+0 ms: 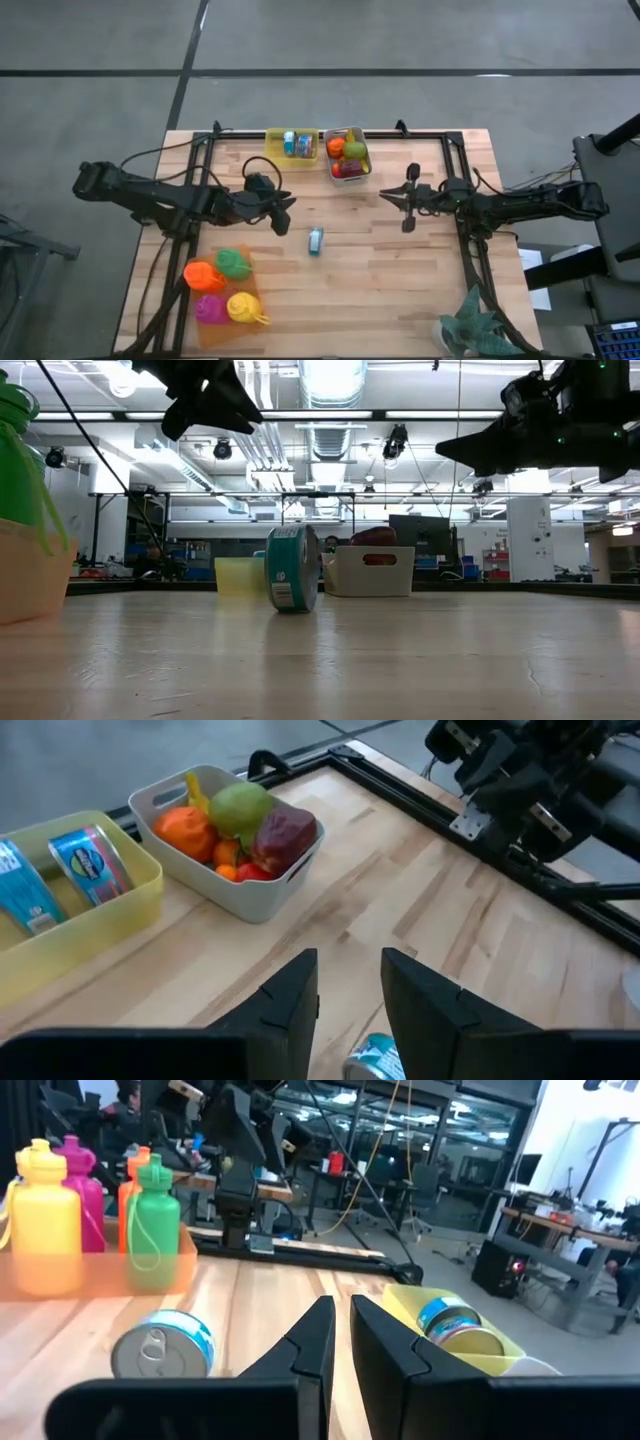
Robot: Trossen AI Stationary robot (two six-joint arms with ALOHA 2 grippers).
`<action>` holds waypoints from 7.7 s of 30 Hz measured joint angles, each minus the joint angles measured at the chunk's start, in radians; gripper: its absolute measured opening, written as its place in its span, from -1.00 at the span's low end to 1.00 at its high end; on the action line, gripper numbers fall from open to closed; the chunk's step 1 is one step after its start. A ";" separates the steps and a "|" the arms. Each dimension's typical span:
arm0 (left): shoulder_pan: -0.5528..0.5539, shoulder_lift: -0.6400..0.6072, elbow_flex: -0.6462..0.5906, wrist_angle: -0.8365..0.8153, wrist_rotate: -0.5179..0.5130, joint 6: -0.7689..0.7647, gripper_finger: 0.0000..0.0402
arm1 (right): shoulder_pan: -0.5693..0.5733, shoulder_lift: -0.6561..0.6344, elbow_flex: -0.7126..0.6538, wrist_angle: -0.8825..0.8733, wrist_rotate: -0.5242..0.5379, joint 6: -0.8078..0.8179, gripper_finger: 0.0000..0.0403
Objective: Pick & Place Food Item
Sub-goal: Put the blue tuna can into the yellow bin
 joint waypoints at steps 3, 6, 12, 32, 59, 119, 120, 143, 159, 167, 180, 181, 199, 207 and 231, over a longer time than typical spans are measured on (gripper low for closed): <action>0.002 0.000 0.000 0.000 -0.001 -0.031 -0.41 | 0.000 0.009 0.000 -0.010 0.000 -0.006 -0.84; 0.003 0.000 0.000 0.000 -0.004 -0.074 -0.41 | 0.000 0.019 0.000 -0.019 -0.001 -0.002 -0.84; 0.003 0.000 0.000 -0.002 0.000 -0.091 -0.41 | 0.000 0.033 0.000 -0.023 -0.001 0.002 -0.84; 0.011 -0.030 0.000 -0.002 0.108 -0.219 -0.41 | 0.000 0.034 0.000 -0.022 -0.003 0.002 -0.84; -0.015 0.642 0.804 -0.835 0.293 -0.831 0.66 | 0.000 0.034 0.000 -0.023 -0.002 0.002 -0.84; 0.132 0.670 0.276 -0.183 0.629 -0.908 -0.38 | 0.000 0.034 0.000 -0.023 -0.002 0.002 -0.84; 0.133 0.670 0.276 -0.183 0.629 -0.905 -0.38 | 0.000 0.034 0.000 -0.023 -0.002 0.002 -0.84; 0.178 0.594 0.276 -0.174 0.517 -0.802 -0.38 | 0.000 0.034 0.001 -0.023 -0.002 0.002 -0.84; 0.316 0.208 0.276 -0.431 0.110 -0.632 -0.38 | 0.000 0.033 0.001 -0.023 -0.002 0.002 -0.84; 0.529 0.144 0.276 -0.421 0.079 -0.452 -0.38 | 0.000 0.033 0.001 -0.023 -0.002 0.002 -0.84; 0.814 0.280 0.276 -0.272 0.203 -0.266 -0.38 | 0.000 0.033 0.001 -0.023 -0.002 0.002 -0.84; 0.814 0.297 0.280 -0.268 0.204 -0.253 -0.38 | 0.000 0.033 0.001 -0.023 -0.002 0.002 -0.84; 0.829 0.660 0.599 -0.544 0.175 -0.220 -0.38 | 0.000 0.033 0.001 -0.023 -0.002 0.002 -0.84; 0.855 0.669 0.590 -0.555 0.166 -0.223 -0.38 | 0.000 0.033 0.001 -0.023 -0.002 0.002 -0.84; 0.852 0.669 0.588 -0.556 0.151 -0.221 -0.37 | 0.000 0.033 0.001 -0.023 -0.002 0.002 -0.84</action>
